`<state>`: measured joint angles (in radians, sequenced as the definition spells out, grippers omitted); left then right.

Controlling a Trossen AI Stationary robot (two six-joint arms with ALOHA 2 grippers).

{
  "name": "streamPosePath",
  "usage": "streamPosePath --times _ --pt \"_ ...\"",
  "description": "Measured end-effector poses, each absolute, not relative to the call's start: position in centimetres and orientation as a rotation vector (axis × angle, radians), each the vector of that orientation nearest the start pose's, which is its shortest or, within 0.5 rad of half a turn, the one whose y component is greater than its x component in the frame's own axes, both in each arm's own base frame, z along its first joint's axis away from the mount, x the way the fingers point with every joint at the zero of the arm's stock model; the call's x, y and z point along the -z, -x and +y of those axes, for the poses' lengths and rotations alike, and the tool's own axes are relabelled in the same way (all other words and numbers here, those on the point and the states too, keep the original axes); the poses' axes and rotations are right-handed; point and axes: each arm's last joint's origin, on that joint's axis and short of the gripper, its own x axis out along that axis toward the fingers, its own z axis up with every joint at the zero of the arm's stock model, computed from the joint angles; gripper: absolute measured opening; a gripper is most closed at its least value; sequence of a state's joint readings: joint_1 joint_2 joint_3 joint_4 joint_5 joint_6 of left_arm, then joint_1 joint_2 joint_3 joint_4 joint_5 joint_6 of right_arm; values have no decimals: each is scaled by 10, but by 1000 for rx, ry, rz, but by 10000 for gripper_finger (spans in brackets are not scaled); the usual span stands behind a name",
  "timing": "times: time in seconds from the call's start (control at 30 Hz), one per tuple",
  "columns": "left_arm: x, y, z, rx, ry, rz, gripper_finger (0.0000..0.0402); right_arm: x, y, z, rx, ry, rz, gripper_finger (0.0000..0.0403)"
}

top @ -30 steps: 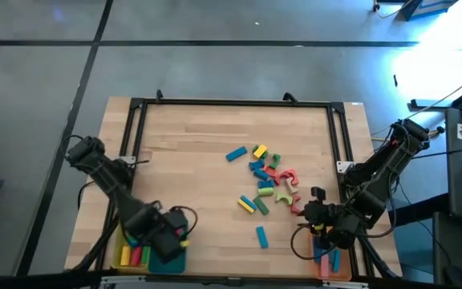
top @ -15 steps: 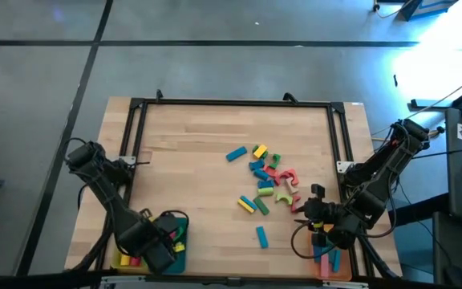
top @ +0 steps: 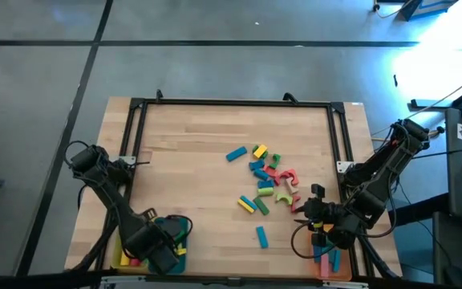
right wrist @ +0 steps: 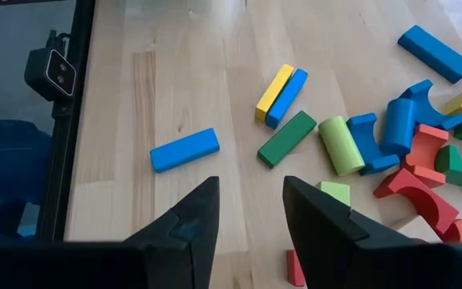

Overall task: Sort blocks by size
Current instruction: Put the red arch block into the blue bin, then put the light green cylindrical block into the yellow bin

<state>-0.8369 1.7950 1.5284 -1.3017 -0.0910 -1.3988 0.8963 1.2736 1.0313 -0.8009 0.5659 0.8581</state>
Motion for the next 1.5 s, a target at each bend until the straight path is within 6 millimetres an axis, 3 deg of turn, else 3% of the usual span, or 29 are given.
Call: streamPosePath --times 0.47,0.83,1.2,1.5 --pt "-252 -217 -237 -642 462 1461 125 -278 -165 182 34 -146 787 143" --pt "-245 -217 -234 -540 329 1523 128 -278 -165 182 32 -144 788 143" --pt "-245 -231 -219 -506 333 1582 206 -277 -165 181 38 -137 792 143" --pt "-251 -245 -199 -418 246 1574 210 -264 -196 159 153 -116 870 143"
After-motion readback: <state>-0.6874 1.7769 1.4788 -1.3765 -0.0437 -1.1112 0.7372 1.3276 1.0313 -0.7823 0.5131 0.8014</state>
